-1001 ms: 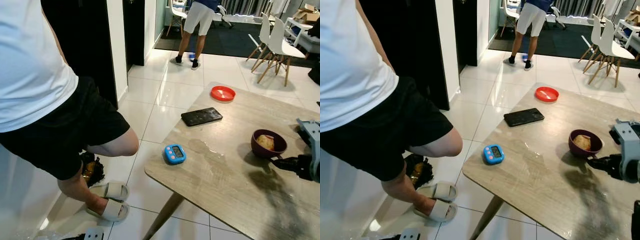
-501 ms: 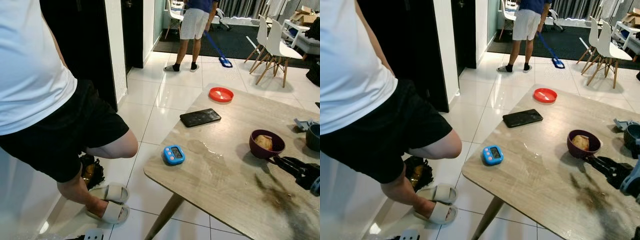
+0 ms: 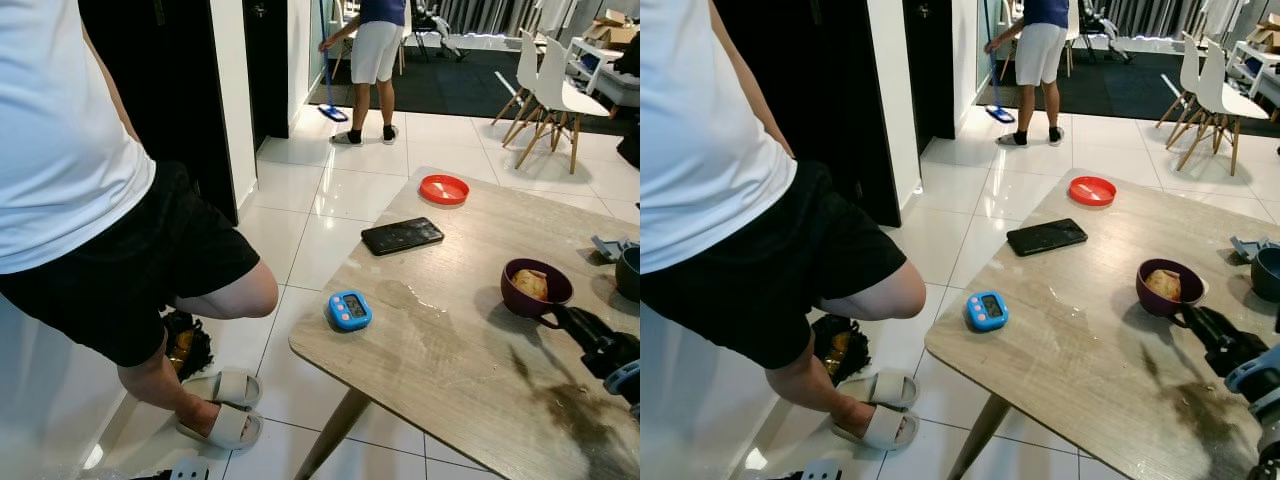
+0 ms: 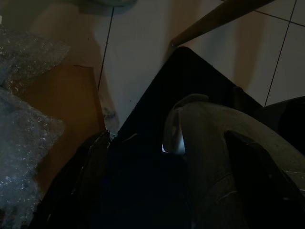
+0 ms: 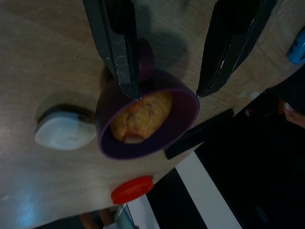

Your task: Restocking fridge

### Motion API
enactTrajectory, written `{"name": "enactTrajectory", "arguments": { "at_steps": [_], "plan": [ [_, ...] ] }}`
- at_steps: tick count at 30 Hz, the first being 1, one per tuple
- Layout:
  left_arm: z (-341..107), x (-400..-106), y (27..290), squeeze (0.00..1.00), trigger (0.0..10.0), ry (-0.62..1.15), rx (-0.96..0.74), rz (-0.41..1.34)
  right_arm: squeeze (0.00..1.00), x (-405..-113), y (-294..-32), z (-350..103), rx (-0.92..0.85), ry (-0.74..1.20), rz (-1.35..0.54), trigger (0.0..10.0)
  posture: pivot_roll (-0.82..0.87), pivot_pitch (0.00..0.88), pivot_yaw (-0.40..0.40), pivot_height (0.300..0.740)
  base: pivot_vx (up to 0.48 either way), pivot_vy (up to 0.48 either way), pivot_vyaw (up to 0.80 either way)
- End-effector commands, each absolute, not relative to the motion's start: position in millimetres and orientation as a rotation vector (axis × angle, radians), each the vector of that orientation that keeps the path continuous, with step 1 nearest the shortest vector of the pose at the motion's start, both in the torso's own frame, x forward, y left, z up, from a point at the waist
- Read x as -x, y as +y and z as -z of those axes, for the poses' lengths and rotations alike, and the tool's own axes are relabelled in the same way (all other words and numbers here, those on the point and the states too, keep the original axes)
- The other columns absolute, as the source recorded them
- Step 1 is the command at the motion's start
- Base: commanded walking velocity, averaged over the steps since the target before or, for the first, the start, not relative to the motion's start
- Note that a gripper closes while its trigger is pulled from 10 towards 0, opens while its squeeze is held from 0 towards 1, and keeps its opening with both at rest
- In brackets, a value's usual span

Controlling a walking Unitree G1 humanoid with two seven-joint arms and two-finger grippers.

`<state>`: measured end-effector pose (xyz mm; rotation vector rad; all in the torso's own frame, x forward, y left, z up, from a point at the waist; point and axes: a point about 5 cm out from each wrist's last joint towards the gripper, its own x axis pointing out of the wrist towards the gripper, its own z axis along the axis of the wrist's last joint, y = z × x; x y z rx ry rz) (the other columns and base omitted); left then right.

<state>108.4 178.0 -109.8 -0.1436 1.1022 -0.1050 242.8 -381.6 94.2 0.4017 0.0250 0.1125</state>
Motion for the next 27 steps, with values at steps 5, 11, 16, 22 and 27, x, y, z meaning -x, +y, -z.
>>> {"name": "enactTrajectory", "arguments": {
  "at_steps": [5,11,16,22,27],
  "plan": [
    [115,-95,165,0.00,10.0,1.165,0.142,0.136,0.01,-242,-376,-86,-0.373,0.031,-0.084,10.0,0.02,0.000,-0.011,0.739,0.000,0.000,0.00],
    [115,-97,160,0.00,10.0,1.155,0.146,0.148,0.00,-242,-369,-78,-0.325,0.092,-0.108,10.0,0.02,0.000,-0.011,0.739,0.000,0.000,0.00],
    [112,-107,158,0.00,10.0,1.133,0.151,0.159,0.00,-244,-360,-67,-0.278,0.152,-0.073,10.0,0.02,0.000,-0.006,0.739,0.000,0.000,0.00],
    [110,-108,177,0.00,10.0,1.121,0.145,0.155,0.00,-250,-354,-64,-0.265,0.155,-0.060,10.0,0.02,0.000,-0.002,0.739,0.000,0.000,0.00],
    [107,-104,203,0.00,10.0,1.117,0.136,0.141,0.00,-256,-346,-64,-0.269,0.141,-0.067,10.0,0.02,0.000,-0.002,0.739,0.000,0.000,0.00]
  ]
}}
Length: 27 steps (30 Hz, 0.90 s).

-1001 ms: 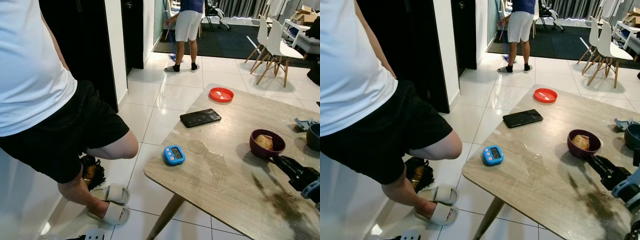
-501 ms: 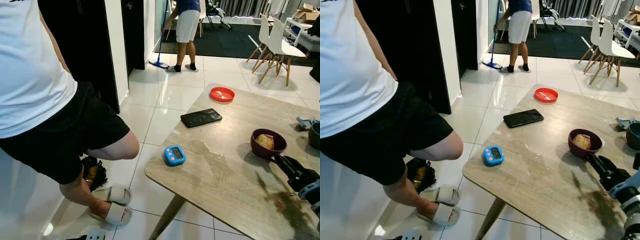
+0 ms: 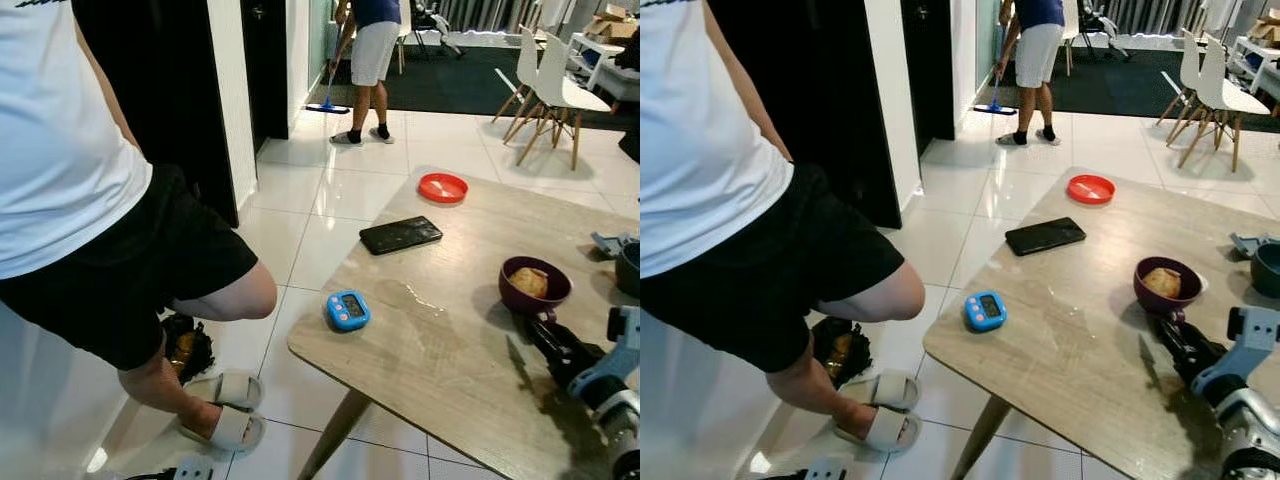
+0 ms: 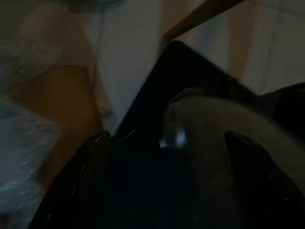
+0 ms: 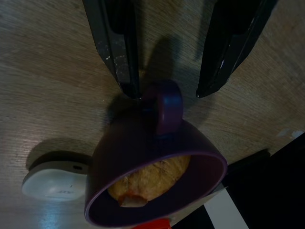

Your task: Restocking fridge

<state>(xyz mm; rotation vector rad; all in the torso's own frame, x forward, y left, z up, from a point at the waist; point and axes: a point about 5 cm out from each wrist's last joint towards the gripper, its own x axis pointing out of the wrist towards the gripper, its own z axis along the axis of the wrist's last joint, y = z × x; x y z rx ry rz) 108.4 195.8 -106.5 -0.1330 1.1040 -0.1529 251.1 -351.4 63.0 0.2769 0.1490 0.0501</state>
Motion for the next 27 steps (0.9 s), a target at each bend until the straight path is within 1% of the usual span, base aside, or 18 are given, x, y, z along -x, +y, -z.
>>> {"name": "enactTrajectory", "arguments": {
  "at_steps": [1,7,12,16,18,22,27],
  "plan": [
    [107,-103,204,0.00,10.0,1.117,0.135,0.141,0.00,-257,-345,-64,-0.271,0.139,-0.067,10.0,0.02,0.000,-0.001,0.739,0.000,0.000,0.00],
    [107,-101,202,0.00,10.0,1.118,0.139,0.147,0.00,-259,-341,-62,-0.279,0.136,-0.054,10.0,0.02,0.000,0.000,0.739,0.000,0.000,0.00],
    [110,-102,185,0.00,10.0,1.115,0.148,0.167,0.00,-261,-340,-62,-0.305,0.114,-0.026,10.0,0.02,0.000,0.000,0.739,0.000,0.000,0.00],
    [111,-108,159,0.00,10.0,1.108,0.155,0.189,0.00,-262,-342,-63,-0.314,0.102,0.001,10.0,0.02,0.000,-0.001,0.739,0.000,0.000,0.00],
    [111,-108,152,0.00,10.0,1.108,0.157,0.194,0.00,-262,-343,-63,-0.313,0.103,0.021,10.0,0.02,0.000,-0.001,0.739,0.000,0.000,0.00],
    [112,-107,140,0.00,10.0,1.112,0.159,0.202,0.00,-261,-345,-63,-0.328,0.094,0.050,10.0,0.03,0.000,-0.004,0.739,0.000,0.000,0.00],
    [112,-106,139,0.00,10.0,1.113,0.158,0.203,0.00,-262,-347,-65,-0.345,0.073,0.067,10.0,0.03,0.000,-0.005,0.739,0.000,0.000,0.00]
  ]
}}
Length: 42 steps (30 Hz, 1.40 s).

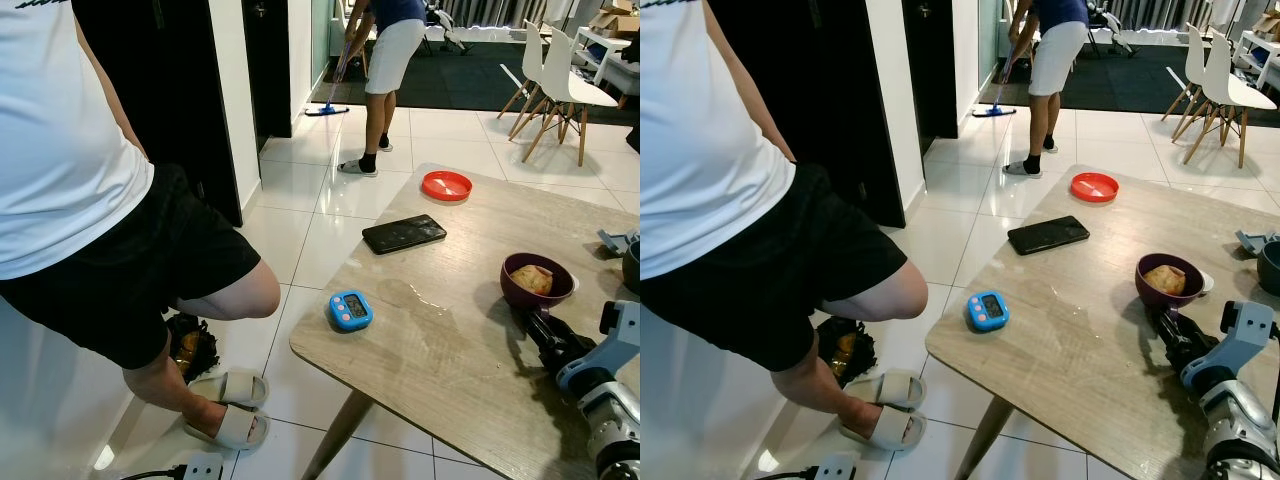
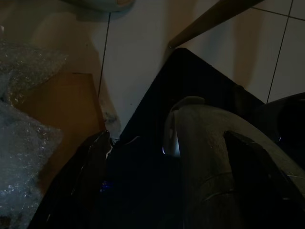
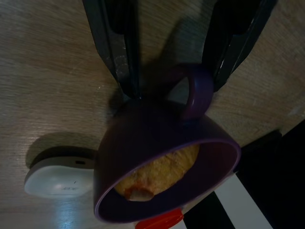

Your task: Restocking fridge

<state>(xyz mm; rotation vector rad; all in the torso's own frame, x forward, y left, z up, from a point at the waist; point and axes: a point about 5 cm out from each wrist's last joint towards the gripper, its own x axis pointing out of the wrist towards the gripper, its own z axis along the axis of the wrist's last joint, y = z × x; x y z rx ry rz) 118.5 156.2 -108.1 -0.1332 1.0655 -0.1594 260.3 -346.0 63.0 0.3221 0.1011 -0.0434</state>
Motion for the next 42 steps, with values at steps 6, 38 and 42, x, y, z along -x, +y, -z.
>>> {"name": "enactTrajectory", "arguments": {
  "at_steps": [6,38,42],
  "plan": [
    [114,-98,156,0.00,10.0,1.125,0.144,0.186,0.00,-266,-348,-69,-0.348,0.057,0.089,10.0,0.03,0.000,-0.005,0.739,0.000,0.000,0.00],
    [112,-106,160,0.00,10.0,1.136,0.140,0.166,0.00,-274,-333,-67,-0.354,0.048,0.043,0.0,0.03,0.000,-0.003,0.739,0.000,0.000,0.00],
    [113,-104,162,0.00,10.0,1.143,0.138,0.162,0.00,-276,-332,-70,-0.344,0.042,0.039,0.0,0.03,0.000,-0.003,0.739,0.000,0.000,0.00]
  ]
}}
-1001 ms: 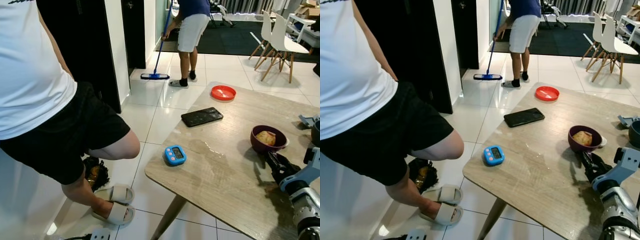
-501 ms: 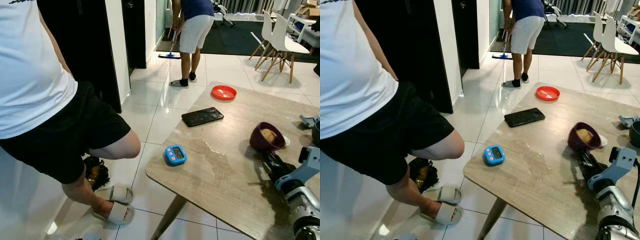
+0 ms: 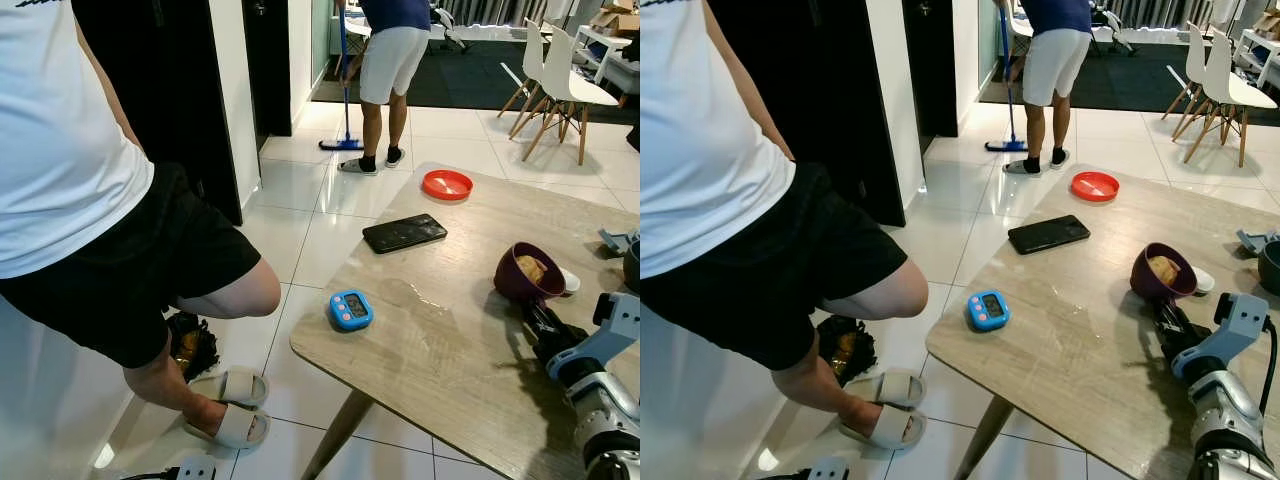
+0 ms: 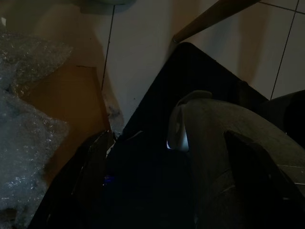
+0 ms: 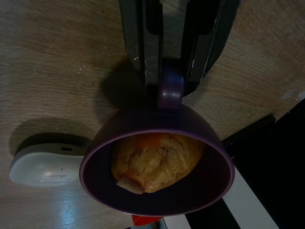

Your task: Restocking fridge

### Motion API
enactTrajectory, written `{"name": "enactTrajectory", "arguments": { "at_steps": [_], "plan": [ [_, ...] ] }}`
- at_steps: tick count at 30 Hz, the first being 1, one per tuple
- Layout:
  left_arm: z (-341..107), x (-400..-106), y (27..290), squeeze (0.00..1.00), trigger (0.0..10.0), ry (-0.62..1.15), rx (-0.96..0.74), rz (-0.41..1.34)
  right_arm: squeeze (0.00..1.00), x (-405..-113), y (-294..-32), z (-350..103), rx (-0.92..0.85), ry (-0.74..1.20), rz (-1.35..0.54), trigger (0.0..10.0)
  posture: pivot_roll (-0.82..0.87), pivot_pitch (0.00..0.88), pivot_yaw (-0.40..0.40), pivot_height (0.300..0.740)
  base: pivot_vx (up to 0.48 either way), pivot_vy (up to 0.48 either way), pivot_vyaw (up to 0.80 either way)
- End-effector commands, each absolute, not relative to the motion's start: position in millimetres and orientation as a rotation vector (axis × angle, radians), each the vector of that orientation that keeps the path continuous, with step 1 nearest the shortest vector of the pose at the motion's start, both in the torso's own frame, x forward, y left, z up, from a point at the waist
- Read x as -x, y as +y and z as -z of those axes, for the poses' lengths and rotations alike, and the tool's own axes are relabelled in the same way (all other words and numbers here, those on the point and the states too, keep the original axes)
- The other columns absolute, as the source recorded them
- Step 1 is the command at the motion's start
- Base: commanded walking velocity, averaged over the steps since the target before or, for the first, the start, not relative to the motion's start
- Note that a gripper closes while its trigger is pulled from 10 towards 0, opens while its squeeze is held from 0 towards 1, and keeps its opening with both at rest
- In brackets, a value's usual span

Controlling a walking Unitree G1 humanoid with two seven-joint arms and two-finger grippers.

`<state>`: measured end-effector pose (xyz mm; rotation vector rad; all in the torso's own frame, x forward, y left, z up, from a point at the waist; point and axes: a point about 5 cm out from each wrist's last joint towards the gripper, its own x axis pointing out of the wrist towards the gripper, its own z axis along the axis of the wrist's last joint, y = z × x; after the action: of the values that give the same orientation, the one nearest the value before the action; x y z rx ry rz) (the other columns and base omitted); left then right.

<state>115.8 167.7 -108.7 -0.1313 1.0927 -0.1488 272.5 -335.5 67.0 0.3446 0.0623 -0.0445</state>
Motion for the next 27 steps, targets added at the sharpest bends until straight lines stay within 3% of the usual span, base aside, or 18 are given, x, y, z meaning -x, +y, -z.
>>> {"name": "enactTrajectory", "arguments": {
  "at_steps": [1,2,3,4,5,6,7,10,11,13,14,15,16,27],
  "plan": [
    [113,-104,162,0.00,10.0,1.143,0.138,0.162,0.00,-276,-332,-70,-0.344,0.042,0.039,0.0,0.03,0.000,-0.003,0.739,0.000,0.000,0.00],
    [113,-103,163,0.00,10.0,1.145,0.137,0.160,0.00,-277,-332,-70,-0.343,0.041,0.038,0.6,0.03,0.000,-0.003,0.739,0.000,0.000,0.00],
    [113,-101,166,0.00,10.0,1.148,0.135,0.156,0.00,-278,-332,-71,-0.336,0.040,0.033,2.9,0.03,0.000,-0.003,0.739,0.000,0.000,0.00],
    [113,-100,168,0.00,10.0,1.151,0.134,0.153,0.00,-278,-332,-72,-0.332,0.040,0.030,2.9,0.03,0.000,-0.003,0.739,0.000,0.000,0.00],
    [114,-98,172,0.00,10.0,1.155,0.131,0.148,0.00,-279,-331,-73,-0.312,0.045,0.022,5.1,0.03,0.000,-0.003,0.739,0.000,0.000,0.00],
    [114,-96,174,0.00,10.0,1.158,0.130,0.145,0.00,-280,-331,-74,-0.297,0.049,0.017,5.1,0.03,0.000,-0.003,0.739,0.000,0.000,0.00],
    [114,-95,177,0.00,10.0,1.161,0.128,0.141,0.00,-281,-331,-74,-0.270,0.062,0.017,10.0,0.03,0.000,-0.003,0.739,0.000,0.000,0.00],
    [113,-94,181,0.00,10.0,1.164,0.125,0.136,0.00,-282,-331,-75,-0.236,0.073,0.018,10.0,0.03,0.000,-0.003,0.739,0.000,0.000,0.00],
    [113,-93,183,0.00,10.0,1.166,0.123,0.133,0.84,-283,-331,-77,-0.243,0.062,0.013,10.0,0.03,0.000,-0.003,0.739,0.000,0.000,0.00],
    [113,-93,184,0.00,10.0,1.167,0.123,0.132,0.84,-284,-332,-79,-0.252,0.052,0.009,10.0,0.03,0.000,-0.002,0.739,0.000,0.000,0.00],
    [113,-92,185,0.00,10.0,1.167,0.122,0.131,1.00,-284,-333,-80,-0.249,0.047,0.011,10.0,0.03,0.000,-0.003,0.739,0.000,0.000,0.00],
    [113,-92,185,0.00,10.0,1.168,0.122,0.130,0.39,-285,-333,-81,-0.248,0.045,0.011,10.0,0.03,0.000,-0.003,0.739,0.000,0.000,0.00],
    [113,-92,185,0.00,10.0,1.169,0.122,0.130,0.00,-286,-333,-82,-0.246,0.044,0.011,10.0,0.03,0.000,-0.003,0.739,0.000,0.000,0.00],
    [115,-89,180,0.00,10.0,1.178,0.123,0.133,0.00,-292,-326,-86,-0.228,0.021,-0.020,10.0,0.03,0.000,-0.002,0.739,0.000,0.000,0.00]
  ]
}}
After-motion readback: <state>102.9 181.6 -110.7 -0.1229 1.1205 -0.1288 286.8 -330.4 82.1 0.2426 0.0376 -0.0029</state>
